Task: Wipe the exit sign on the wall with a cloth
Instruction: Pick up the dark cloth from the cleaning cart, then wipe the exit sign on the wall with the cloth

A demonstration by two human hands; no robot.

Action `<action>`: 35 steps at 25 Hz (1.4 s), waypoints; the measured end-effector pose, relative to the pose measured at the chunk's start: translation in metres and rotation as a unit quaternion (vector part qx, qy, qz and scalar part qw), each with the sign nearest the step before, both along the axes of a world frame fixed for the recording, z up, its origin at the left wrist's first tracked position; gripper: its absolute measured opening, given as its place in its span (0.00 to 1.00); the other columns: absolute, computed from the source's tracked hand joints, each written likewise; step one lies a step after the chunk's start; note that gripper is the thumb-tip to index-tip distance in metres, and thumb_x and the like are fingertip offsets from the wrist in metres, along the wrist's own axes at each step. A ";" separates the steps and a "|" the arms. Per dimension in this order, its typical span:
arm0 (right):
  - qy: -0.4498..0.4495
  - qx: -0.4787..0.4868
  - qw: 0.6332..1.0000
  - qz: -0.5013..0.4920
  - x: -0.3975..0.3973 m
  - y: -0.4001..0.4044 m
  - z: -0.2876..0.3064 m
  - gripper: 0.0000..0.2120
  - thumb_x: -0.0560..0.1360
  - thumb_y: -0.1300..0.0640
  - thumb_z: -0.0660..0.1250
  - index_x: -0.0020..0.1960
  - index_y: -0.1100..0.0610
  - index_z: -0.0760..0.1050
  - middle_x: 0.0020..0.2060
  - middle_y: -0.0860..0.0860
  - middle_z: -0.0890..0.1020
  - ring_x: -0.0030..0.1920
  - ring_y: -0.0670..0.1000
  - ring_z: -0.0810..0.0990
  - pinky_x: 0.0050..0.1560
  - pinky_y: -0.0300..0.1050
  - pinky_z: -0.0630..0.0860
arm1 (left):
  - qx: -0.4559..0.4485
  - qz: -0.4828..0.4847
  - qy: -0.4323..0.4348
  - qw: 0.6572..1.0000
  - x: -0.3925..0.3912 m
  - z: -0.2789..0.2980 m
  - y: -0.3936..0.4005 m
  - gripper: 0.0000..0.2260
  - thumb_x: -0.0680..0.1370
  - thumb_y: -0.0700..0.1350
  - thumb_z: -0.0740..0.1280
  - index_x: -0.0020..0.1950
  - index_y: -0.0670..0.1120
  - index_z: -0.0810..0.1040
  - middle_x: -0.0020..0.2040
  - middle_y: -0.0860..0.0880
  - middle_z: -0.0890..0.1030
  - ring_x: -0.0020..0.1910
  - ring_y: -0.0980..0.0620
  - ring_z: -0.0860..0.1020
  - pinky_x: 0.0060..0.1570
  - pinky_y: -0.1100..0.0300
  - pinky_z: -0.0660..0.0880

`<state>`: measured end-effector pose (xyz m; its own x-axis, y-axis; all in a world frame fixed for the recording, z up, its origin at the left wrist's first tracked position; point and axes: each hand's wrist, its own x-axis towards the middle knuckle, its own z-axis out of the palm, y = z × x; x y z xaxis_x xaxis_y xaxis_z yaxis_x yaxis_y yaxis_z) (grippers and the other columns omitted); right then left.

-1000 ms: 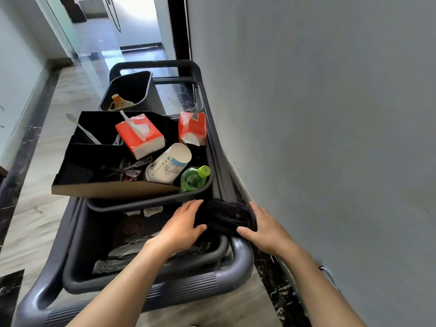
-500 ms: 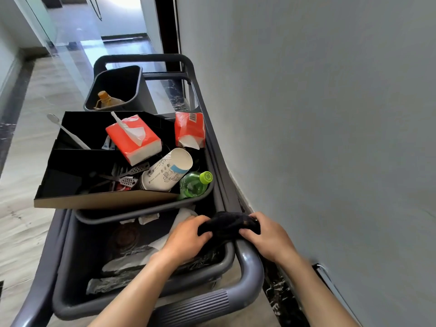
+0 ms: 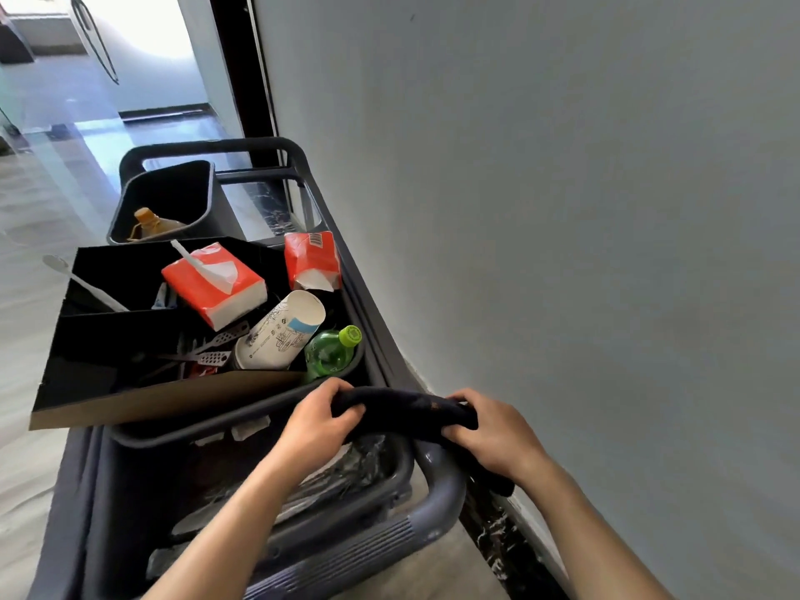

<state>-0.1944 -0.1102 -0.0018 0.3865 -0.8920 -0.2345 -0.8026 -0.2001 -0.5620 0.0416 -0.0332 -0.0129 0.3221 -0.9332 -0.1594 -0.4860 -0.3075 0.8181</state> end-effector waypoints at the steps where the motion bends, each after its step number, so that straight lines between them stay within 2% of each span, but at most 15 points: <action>1: -0.005 -0.004 1.000 -0.007 -0.003 0.003 0.005 0.17 0.71 0.49 0.71 0.59 0.43 0.75 0.51 0.46 0.83 0.51 0.51 0.80 0.45 0.43 0.73 | -0.011 -0.004 0.008 1.000 0.000 0.006 -0.001 0.03 0.75 0.47 0.69 0.45 0.54 0.77 0.39 0.53 0.81 0.38 0.56 0.78 0.36 0.61 0.73; 3: -0.019 -0.017 0.999 -0.037 -0.013 0.014 0.017 0.18 0.71 0.51 0.71 0.60 0.44 0.75 0.52 0.46 0.83 0.52 0.51 0.81 0.48 0.43 0.74 | -0.027 -0.027 0.013 0.999 -0.006 0.017 -0.001 0.04 0.75 0.47 0.69 0.46 0.55 0.77 0.40 0.53 0.82 0.39 0.57 0.79 0.37 0.62 0.75; 6: -0.032 -0.027 0.995 -0.087 -0.034 0.032 0.029 0.19 0.71 0.55 0.71 0.61 0.46 0.74 0.52 0.45 0.83 0.50 0.50 0.80 0.46 0.41 0.72 | -0.047 -0.065 0.024 0.997 -0.021 0.029 -0.005 0.04 0.75 0.47 0.69 0.45 0.56 0.77 0.38 0.53 0.82 0.35 0.57 0.80 0.35 0.63 0.77; 9: -0.024 -0.039 0.991 -0.128 -0.062 0.052 0.034 0.21 0.69 0.58 0.70 0.61 0.47 0.74 0.51 0.44 0.81 0.50 0.48 0.78 0.46 0.39 0.68 | -0.070 -0.106 -0.002 0.992 -0.044 0.033 -0.009 0.05 0.75 0.46 0.69 0.46 0.57 0.76 0.38 0.55 0.81 0.35 0.60 0.78 0.31 0.71 0.71; 12: -0.008 -0.040 0.985 -0.166 -0.097 0.077 0.036 0.21 0.70 0.60 0.68 0.61 0.48 0.74 0.51 0.44 0.80 0.47 0.47 0.76 0.43 0.38 0.68 | -0.079 -0.150 -0.007 0.985 -0.076 0.035 -0.008 0.08 0.75 0.45 0.69 0.49 0.58 0.77 0.40 0.58 0.81 0.39 0.63 0.78 0.36 0.70 0.70; 15: -0.012 -0.057 0.971 -0.233 -0.137 0.108 0.036 0.15 0.72 0.57 0.70 0.57 0.47 0.75 0.48 0.43 0.80 0.46 0.46 0.77 0.40 0.35 0.69 | -0.076 -0.201 -0.008 0.977 -0.114 0.038 -0.006 0.09 0.75 0.45 0.69 0.49 0.60 0.76 0.40 0.58 0.81 0.38 0.62 0.78 0.35 0.68 0.70; 19: -0.002 -0.092 0.938 -0.335 -0.187 0.147 0.036 0.09 0.74 0.53 0.69 0.53 0.46 0.77 0.44 0.42 0.81 0.45 0.47 0.79 0.42 0.42 0.72 | -0.078 -0.267 -0.027 0.960 -0.172 0.045 0.003 0.08 0.75 0.48 0.68 0.44 0.63 0.74 0.36 0.59 0.81 0.31 0.61 0.79 0.30 0.67 0.71; 23: 0.021 -0.119 0.905 -0.407 -0.242 0.189 0.032 0.07 0.75 0.50 0.68 0.52 0.46 0.76 0.44 0.43 0.81 0.43 0.47 0.79 0.39 0.42 0.71 | -0.085 -0.326 -0.052 0.940 -0.240 0.043 0.026 0.05 0.77 0.48 0.66 0.48 0.59 0.74 0.39 0.58 0.80 0.38 0.62 0.78 0.33 0.69 0.70; 26: 0.030 -0.106 0.896 -0.430 -0.271 0.215 0.019 0.07 0.75 0.48 0.66 0.52 0.46 0.75 0.45 0.44 0.80 0.44 0.49 0.79 0.39 0.44 0.72 | -0.069 -0.343 -0.061 0.935 -0.275 0.035 0.041 0.04 0.77 0.48 0.66 0.47 0.58 0.74 0.39 0.58 0.80 0.38 0.62 0.77 0.32 0.69 0.68; 31: 0.021 -0.089 0.885 -0.456 -0.301 0.240 -0.008 0.06 0.76 0.47 0.65 0.52 0.45 0.73 0.47 0.43 0.78 0.42 0.47 0.77 0.37 0.41 0.70 | -0.040 -0.350 -0.090 0.931 -0.312 0.011 0.056 0.07 0.76 0.49 0.67 0.43 0.61 0.73 0.36 0.57 0.81 0.33 0.64 0.77 0.28 0.71 0.67; 35: 0.011 -0.071 0.879 -0.471 -0.306 0.244 -0.025 0.08 0.76 0.47 0.66 0.54 0.45 0.73 0.49 0.43 0.78 0.46 0.48 0.79 0.39 0.42 0.70 | -0.018 -0.356 -0.092 0.930 -0.323 -0.006 0.054 0.08 0.76 0.48 0.68 0.41 0.61 0.73 0.36 0.57 0.81 0.35 0.63 0.77 0.30 0.69 0.69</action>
<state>-0.5003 0.1338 -0.0271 -0.5429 -0.8347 -0.0921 -0.6606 0.4922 -0.5669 -0.2818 0.0203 -0.0191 -0.3613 -0.9236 -0.1279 -0.6890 0.1720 0.7041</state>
